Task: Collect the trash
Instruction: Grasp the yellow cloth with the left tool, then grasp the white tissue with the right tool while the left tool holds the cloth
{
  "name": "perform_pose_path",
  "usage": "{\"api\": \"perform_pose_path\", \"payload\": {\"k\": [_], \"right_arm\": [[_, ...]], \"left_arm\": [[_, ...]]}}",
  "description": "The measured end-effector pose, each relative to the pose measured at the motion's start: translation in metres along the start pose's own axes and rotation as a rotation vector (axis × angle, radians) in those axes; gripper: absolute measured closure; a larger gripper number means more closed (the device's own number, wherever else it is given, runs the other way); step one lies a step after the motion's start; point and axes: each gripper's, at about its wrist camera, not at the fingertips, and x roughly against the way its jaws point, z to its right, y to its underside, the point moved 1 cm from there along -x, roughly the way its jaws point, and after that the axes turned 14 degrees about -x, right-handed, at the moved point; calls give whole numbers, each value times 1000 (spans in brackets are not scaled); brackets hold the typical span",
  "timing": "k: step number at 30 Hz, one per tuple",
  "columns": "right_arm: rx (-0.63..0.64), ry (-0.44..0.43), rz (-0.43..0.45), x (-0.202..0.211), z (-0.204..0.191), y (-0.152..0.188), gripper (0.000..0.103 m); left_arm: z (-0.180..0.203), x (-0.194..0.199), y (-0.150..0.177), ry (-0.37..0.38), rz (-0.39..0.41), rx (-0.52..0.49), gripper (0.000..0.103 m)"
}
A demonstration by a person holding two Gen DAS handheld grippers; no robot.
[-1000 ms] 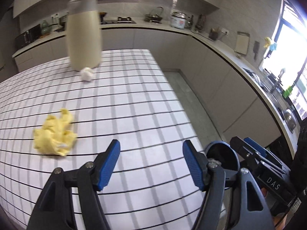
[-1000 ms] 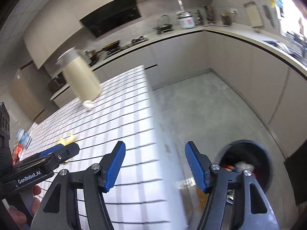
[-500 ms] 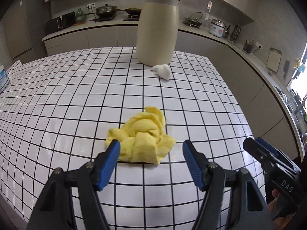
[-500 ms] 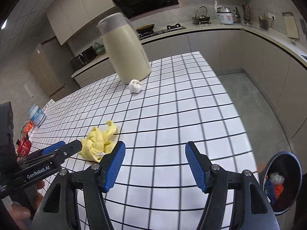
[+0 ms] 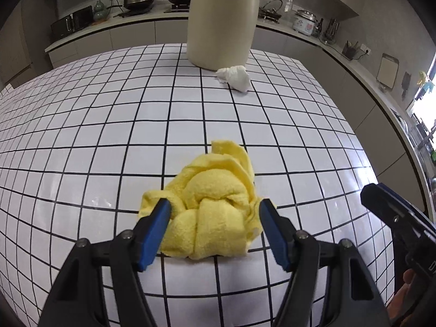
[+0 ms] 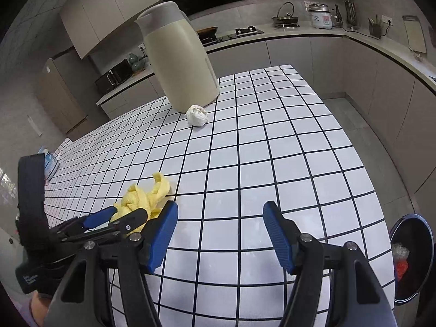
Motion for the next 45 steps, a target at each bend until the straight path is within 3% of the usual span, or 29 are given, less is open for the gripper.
{"api": "perform_pose_path", "payload": {"k": [4, 13, 29, 45], "right_arm": [[-9, 6, -9, -9, -3, -5, 36], [10, 2, -37, -39, -18, -16, 36], [60, -9, -102, -137, -57, -63, 36], [118, 49, -84, -215, -92, -107, 36]], "left_arm": [[-4, -7, -1, -9, 11, -12, 52], [-26, -18, -16, -46, 62, 3, 65], [-83, -65, -84, -90, 108, 52, 66], [-105, -84, -110, -86, 114, 43, 65]]}}
